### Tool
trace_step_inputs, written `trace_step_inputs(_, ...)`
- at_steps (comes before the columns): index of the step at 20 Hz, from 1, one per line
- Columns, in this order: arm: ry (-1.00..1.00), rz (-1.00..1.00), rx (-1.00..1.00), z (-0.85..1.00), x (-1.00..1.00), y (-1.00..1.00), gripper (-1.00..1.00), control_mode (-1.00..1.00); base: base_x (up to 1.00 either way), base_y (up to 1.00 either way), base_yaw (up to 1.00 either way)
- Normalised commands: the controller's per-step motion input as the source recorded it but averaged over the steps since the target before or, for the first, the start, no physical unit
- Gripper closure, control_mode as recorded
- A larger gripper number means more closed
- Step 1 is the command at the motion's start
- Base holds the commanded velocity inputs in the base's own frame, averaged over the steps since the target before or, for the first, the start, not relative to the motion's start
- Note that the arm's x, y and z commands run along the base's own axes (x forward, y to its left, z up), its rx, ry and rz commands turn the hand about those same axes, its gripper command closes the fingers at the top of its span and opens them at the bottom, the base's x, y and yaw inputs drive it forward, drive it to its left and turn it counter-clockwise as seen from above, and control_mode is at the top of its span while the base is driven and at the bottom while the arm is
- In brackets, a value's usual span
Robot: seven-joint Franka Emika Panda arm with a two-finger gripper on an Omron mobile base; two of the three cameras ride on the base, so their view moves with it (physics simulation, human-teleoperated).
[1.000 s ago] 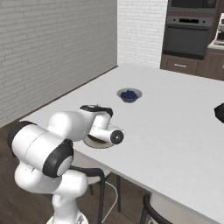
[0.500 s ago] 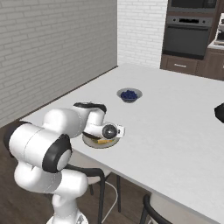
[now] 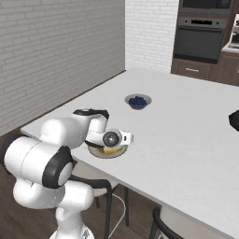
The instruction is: Start the toaster. Once the lever pops up, take the bread to the plate on the dining counter.
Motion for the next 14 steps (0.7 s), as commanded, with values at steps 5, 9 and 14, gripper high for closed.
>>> trace_step_inputs(5,0.00,0.00,-0.02,0.95,-0.67,0.60,-1.00,-1.00,0.00,0.00,0.00)
trace_step_inputs(9,0.10,-0.02,-0.15,0.84,-1.00,0.52,-1.00,-1.00,0.00,0.00,0.00)
trace_step_inputs(14,0.27,-0.05,-0.06,0.98,-1.00,0.28,-1.00,-1.00,0.00,0.00,0.00)
